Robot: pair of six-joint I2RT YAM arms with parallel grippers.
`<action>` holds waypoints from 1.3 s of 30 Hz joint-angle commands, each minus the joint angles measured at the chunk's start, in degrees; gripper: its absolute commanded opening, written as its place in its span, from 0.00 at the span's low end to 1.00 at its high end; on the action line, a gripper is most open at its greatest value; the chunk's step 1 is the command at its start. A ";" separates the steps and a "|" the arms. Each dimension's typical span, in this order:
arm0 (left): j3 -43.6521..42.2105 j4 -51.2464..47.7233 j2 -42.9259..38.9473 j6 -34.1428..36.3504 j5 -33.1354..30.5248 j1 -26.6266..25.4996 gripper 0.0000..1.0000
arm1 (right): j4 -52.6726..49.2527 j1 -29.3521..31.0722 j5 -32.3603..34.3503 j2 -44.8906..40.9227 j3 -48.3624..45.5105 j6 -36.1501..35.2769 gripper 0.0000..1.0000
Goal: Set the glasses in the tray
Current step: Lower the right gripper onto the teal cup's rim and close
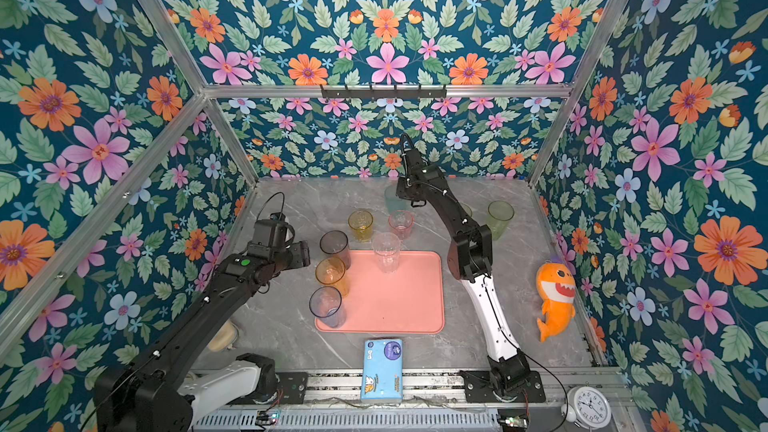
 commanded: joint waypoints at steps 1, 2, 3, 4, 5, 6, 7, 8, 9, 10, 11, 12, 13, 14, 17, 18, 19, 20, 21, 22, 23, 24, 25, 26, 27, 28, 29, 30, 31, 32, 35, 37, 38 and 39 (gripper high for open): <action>0.30 0.18 0.12 0.63 -0.07 -0.02 0.81 | 0.80 -0.12 -1.03 0.35 0.12 0.79 0.21; 0.30 0.18 0.19 0.64 -0.03 -0.03 0.81 | 0.84 -0.22 -1.23 0.42 -0.01 0.94 0.20; 0.30 0.18 0.24 0.62 0.08 -0.05 0.81 | 0.96 -0.15 -1.40 0.42 0.03 0.94 0.19; 0.30 0.18 0.28 0.64 0.06 -0.05 0.81 | 0.95 -0.20 -1.51 0.52 0.03 0.88 0.19; 0.30 0.18 0.37 0.64 0.02 -0.02 0.81 | 0.93 -0.24 -1.60 0.53 0.04 0.96 0.18; 0.30 0.18 0.44 0.65 0.11 0.02 0.81 | 0.93 -0.25 -1.68 0.56 0.04 0.96 0.18; 0.30 0.18 0.38 0.64 0.11 -0.05 0.81 | 0.84 -0.24 -1.76 0.64 0.04 0.93 0.17; 0.30 0.12 0.48 0.68 0.11 -0.03 0.81 | 0.84 -0.33 -1.81 0.70 -0.03 0.93 0.17; 0.30 0.10 0.54 0.64 0.16 -0.01 0.81 | 0.85 -0.38 -1.83 0.77 -0.06 0.87 0.16; 0.30 0.09 0.48 0.60 0.19 0.02 0.81 | 0.87 -0.34 -1.84 0.79 -0.09 0.84 0.16; 0.22 0.09 0.52 0.61 0.24 0.02 0.81 | 0.93 -0.40 -1.89 0.78 -0.23 0.79 0.15; 0.21 0.10 0.54 0.60 0.20 0.03 0.81 | 0.93 -0.41 -1.92 0.78 -0.31 0.79 0.15; 0.21 0.09 0.47 0.68 0.19 0.01 0.81 | 0.98 -0.34 -1.85 0.72 -0.26 0.74 0.14; 0.21 0.09 0.46 0.55 0.19 -0.03 0.81 | 1.00 -0.33 -1.83 0.79 -0.40 0.75 0.14; 0.12 0.09 0.54 0.53 0.33 0.02 0.81 | 0.86 -0.35 -1.79 0.69 -0.50 0.67 0.12; 0.12 0.09 0.54 0.51 0.28 -0.04 0.81 | 0.88 -0.33 -1.75 0.47 -0.57 0.64 0.11; 0.12 0.09 0.51 0.51 0.34 -0.03 0.81 | 0.80 -0.36 -1.74 0.40 -0.70 0.60 0.10; 0.12 0.15 0.54 0.54 0.38 -0.02 0.81 | 0.81 -0.34 -1.66 0.19 -0.75 0.46 0.09; 0.12 0.22 0.56 0.51 0.39 -0.04 0.81 | 0.82 -0.37 -1.59 -0.03 -0.91 0.40 0.08; 0.12 0.18 0.60 0.58 0.45 0.01 0.81 | 0.81 -0.33 -1.51 -0.22 -0.96 0.39 0.07; 0.12 0.18 0.61 0.46 0.47 0.02 0.81 | 0.78 -0.37 -1.40 -0.50 -1.19 0.29 0.06; 0.12 0.18 0.62 0.46 0.53 0.03 0.81 | 0.77 -0.33 -1.38 -0.73 -1.28 0.16 0.05; 0.12 0.18 0.58 0.46 0.54 -0.03 0.81 | 0.79 -0.42 -1.26 -0.91 -1.44 0.05 0.04; 0.12 0.18 0.57 0.45 0.56 0.01 0.81 | 0.80 -0.42 -1.12 -1.18 -1.59 -0.01 0.04; 0.13 0.18 0.51 0.50 0.61 -0.03 0.81 | 0.64 -0.46 -1.07 -1.54 -1.63 -0.10 0.03; 0.13 0.18 0.48 0.47 0.63 -0.01 0.81 | 0.40 -0.43 -1.05 -1.76 -1.63 -0.18 0.02; 0.12 0.18 0.38 0.45 0.61 0.01 0.81 | 0.20 -0.43 -1.07 -2.08 -1.71 -0.31 0.02; 0.06 0.11 0.31 0.49 0.60 0.02 0.81 | 0.05 -0.44 -1.09 -2.49 -1.69 -0.36 0.01; 0.04 0.09 0.28 0.48 0.55 0.01 0.81 | -0.15 -0.48 -1.08 -2.96 -2.03 -0.43 0.01; 0.04 0.09 0.21 0.49 0.59 -0.04 0.81 | -0.32 -0.46 -1.07 -3.32 -2.22 -0.57 0.01; 0.04 0.09 0.05 0.50 0.55 0.02 0.81 | -0.76 -0.46 -0.98 -4.95 -3.13 -0.87 0.00; 0.04 0.09 -0.01 0.50 0.63 -0.04 0.81 | -1.05 -0.48 -0.67 -5.95 -3.88 -1.24 0.00; 0.04 0.09 -0.04 0.51 0.63 -0.02 0.81 | -1.24 -0.43 -0.41 -6.64 -4.11 -1.47 0.00; 0.03 0.09 -0.13 0.49 0.63 -0.04 0.81 | -1.46 -0.45 -0.20 -7.09 -4.43 -1.72 0.00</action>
